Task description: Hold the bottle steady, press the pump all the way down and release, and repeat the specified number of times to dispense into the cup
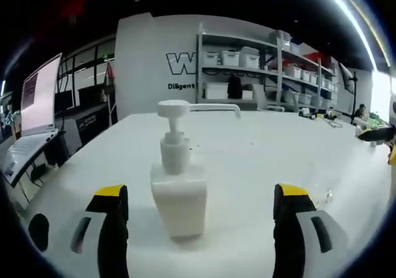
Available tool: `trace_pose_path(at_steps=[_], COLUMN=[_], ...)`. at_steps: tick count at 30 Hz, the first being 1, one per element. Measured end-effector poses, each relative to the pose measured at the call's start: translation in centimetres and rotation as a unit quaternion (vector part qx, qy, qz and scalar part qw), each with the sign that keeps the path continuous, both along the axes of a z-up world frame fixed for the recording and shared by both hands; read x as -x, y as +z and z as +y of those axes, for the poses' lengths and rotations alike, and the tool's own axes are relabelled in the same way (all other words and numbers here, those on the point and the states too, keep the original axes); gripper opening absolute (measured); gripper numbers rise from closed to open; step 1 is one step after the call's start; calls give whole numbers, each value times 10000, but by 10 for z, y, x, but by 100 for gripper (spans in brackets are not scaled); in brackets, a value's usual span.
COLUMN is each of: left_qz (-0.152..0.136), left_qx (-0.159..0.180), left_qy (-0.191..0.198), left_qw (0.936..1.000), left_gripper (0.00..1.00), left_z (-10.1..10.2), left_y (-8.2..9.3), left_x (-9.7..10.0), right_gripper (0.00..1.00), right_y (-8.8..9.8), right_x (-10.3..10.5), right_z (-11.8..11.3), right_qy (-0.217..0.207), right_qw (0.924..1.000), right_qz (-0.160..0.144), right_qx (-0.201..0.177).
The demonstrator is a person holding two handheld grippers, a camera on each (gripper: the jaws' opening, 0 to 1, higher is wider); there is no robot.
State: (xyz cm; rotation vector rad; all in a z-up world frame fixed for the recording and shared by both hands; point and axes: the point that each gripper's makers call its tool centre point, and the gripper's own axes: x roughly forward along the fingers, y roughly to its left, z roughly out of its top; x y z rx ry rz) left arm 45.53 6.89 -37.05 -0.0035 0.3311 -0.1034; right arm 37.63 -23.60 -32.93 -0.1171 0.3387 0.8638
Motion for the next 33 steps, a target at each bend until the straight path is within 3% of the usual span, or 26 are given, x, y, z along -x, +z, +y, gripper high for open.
trace_pose_path(at_steps=[7,8,10,13,18,19,21,25,30,31,33], left_qz=[-97,-93,-77,-237,-250,-243,-266,-324,-323,-323,-286], left_qx=[-119,-128,-95,-149,-211,-250,-100,-300,-211,-184,-246], left_qy=[124,75,72,174,143,119,143,178,302,315,354], left_qw=[9998,9998,9999,9995,9994,9993,9995,9989,9988,9988,9987], left_gripper=[91,91,88,82,77,74,68,64,59,58,55], left_z=[3,1,-1,1,1,1,1,3,9,9,12], left_y=[-1,-2,-3,1,0,-1,0,0,-3,-4,-6], left_x=[-5,-5,-6,-10,-12,-12,-12,-14,-18,-18,-20], right_gripper=[84,84,83,83,81,80,79,79,76,77,75], right_y=[0,-1,0,0,1,0,-1,0,1,1,1], right_x=[0,0,0,0,-1,-2,-1,-1,-1,0,0], right_z=[-2,-2,-3,-4,-6,-7,-7,-8,-8,-8,-8], right_qy=[-7,-59,-9,-38,-56,-98,-53,-65,-35,-72,13], right_qw=[10000,9999,10000,10000,10000,9999,9999,9999,9999,9999,9998], right_qz=[-56,104,-33,1,-37,75,-5,7,-48,58,-67], right_qx=[78,-29,70,66,72,26,112,89,152,88,212])
